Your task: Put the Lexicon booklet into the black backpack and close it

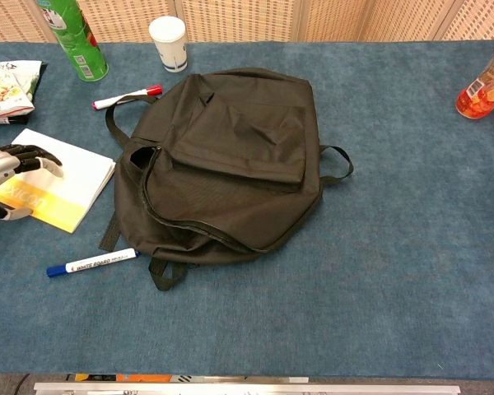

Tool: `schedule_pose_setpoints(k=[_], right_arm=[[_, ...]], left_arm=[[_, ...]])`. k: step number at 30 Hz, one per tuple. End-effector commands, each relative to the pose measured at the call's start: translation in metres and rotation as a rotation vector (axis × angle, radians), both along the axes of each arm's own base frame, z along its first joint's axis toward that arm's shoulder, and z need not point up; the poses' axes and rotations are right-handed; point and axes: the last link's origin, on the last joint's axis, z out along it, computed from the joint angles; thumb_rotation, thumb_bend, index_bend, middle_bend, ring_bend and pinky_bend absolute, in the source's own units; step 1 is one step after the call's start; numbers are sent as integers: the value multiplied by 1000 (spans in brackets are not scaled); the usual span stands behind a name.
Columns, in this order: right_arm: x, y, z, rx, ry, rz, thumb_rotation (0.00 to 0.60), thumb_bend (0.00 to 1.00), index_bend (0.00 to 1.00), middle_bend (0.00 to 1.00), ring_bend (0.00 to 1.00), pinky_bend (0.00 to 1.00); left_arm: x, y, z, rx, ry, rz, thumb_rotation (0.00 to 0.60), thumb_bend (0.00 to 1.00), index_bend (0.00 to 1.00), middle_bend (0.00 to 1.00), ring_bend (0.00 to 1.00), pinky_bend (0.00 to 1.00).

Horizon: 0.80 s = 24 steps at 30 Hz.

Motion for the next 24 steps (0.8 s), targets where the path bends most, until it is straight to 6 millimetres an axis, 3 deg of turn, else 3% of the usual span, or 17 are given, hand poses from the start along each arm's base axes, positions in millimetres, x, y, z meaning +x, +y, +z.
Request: schedule_pose_setpoints(k=[1,24], right_arm=[[-1,0,1,-4,-1,-2,600,0,447,418,331,471],[-1,3,3,-11,-9,-1,600,0,447,418,331,471]], left_arm=[[1,0,3,4,-1,-5,600,219,260,190,111,143],[-5,-9,3,19,-7,23,600,219,207,187,110,138]])
